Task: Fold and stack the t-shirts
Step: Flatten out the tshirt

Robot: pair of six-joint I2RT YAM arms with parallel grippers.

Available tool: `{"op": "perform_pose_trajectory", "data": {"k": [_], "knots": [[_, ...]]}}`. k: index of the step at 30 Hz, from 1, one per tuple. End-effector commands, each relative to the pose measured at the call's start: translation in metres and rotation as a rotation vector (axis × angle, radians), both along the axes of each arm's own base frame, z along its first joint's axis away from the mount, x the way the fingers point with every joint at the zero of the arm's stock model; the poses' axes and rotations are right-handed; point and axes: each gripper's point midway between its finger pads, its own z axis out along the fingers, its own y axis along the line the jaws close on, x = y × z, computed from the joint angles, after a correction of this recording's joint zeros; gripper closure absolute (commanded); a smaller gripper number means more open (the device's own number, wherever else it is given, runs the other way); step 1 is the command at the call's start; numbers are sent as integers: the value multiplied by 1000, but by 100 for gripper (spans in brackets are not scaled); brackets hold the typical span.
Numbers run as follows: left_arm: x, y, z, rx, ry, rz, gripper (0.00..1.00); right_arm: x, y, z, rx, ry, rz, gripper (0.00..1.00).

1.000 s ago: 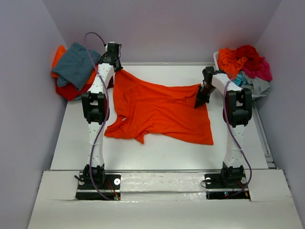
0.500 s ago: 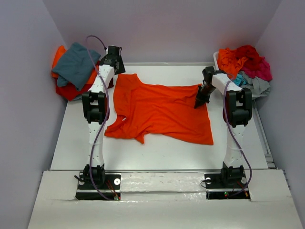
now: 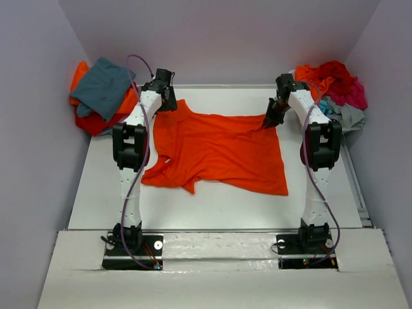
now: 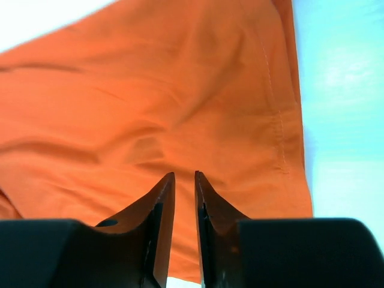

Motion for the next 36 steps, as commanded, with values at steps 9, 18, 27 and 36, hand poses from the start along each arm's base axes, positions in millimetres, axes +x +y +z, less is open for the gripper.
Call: {"op": "perform_pose_trajectory", "data": {"k": [9, 18, 27, 36], "knots": [[-17, -19, 62, -26, -58, -30, 27, 37, 5, 10, -7, -77, -18, 65], [-21, -18, 49, -14, -1, -28, 26, 56, 0, 9, -12, -112, -52, 45], [-20, -26, 21, -42, 56, -49, 26, 63, -10, 1, -15, -108, -76, 45], [-19, -25, -10, -23, 116, -53, 26, 61, -9, -7, -12, -96, -66, 45]]}}
